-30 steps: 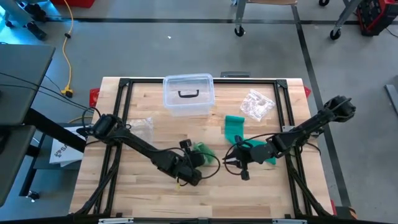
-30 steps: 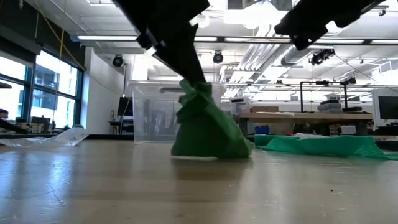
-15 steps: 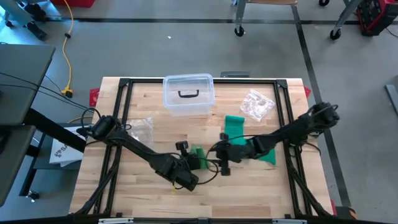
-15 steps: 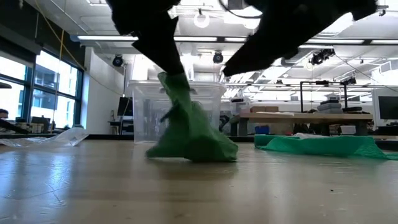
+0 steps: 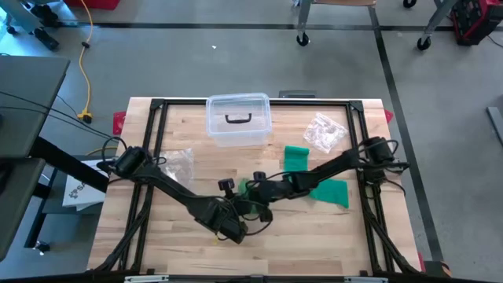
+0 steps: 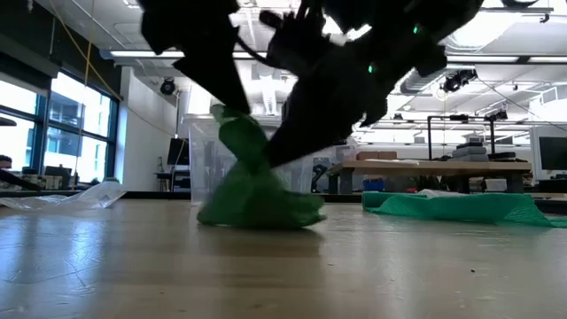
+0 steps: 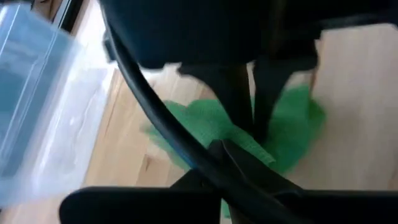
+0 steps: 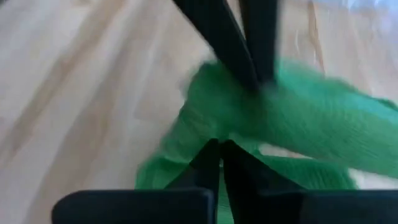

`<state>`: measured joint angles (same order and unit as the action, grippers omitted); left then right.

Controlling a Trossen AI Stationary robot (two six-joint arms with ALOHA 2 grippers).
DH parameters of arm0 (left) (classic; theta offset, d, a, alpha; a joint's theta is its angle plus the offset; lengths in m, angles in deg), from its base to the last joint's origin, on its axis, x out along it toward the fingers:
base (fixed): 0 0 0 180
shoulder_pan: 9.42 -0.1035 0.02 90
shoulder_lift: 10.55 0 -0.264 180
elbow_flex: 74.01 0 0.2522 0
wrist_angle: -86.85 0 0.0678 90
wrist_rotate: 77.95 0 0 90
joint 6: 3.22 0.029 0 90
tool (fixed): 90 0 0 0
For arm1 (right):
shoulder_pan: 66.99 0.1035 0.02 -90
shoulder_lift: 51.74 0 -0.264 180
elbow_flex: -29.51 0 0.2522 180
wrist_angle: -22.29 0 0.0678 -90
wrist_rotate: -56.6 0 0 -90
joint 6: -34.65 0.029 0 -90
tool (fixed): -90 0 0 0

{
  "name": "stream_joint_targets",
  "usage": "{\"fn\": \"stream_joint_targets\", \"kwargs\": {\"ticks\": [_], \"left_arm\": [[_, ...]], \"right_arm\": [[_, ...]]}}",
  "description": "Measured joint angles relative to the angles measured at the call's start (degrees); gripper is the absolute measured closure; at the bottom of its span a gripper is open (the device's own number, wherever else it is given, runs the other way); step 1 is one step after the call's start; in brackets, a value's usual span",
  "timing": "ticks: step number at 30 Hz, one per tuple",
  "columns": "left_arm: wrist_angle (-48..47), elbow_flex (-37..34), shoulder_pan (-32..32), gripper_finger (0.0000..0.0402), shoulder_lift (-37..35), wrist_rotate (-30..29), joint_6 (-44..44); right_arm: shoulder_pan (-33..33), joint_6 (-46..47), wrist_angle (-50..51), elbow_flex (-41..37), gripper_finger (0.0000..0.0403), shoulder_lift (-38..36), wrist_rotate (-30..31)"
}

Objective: Roll bandage
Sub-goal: Roll the green bandage

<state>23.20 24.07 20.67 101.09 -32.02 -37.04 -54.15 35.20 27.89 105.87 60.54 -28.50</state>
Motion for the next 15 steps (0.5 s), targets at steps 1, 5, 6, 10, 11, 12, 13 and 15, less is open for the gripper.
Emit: {"fn": "stream_joint_targets", "kwargs": {"ticks": [1,5,6,10,11,12,13,15], "left_arm": [[-1.5,0.0,0.3,0.0401,0.0,0.0,-1.3],[-10.1,0.0,1.7,0.0401,0.0,-0.1,-9.6],[-12.6,0.0,2.1,0.0401,0.0,-0.1,-12.1],[-18.3,0.0,3.1,0.0401,0.0,-0.1,-18.4],[-18.9,0.0,3.3,0.0401,0.0,-0.1,-19.1],[-19.3,0.0,3.6,0.0401,0.0,-0.2,-19.8],[-20.3,0.0,3.7,0.0401,0.0,-0.2,-20.2],[-22.1,0.0,4.1,0.0401,0.0,-0.1,-21.6]], "right_arm": [[-0.5,0.9,0.1,-0.4,0.0385,0.2,0.0],[-1.4,3.6,1.1,-2.8,0.0396,-0.5,0.0],[-1.4,3.9,1.7,-3.1,0.0399,-0.7,0.0],[-0.5,4.6,3.9,-3.2,0.0398,-0.8,-0.2],[-0.2,5.1,4.6,-3.2,0.0399,-0.8,-0.1],[0.2,5.6,5.8,-3.2,0.0401,-1.2,0.2],[0.6,6.5,7.6,-3.2,0.0401,-1.6,1.0],[1.5,10.1,12.5,-3.3,0.0402,-3.1,3.6]]}}
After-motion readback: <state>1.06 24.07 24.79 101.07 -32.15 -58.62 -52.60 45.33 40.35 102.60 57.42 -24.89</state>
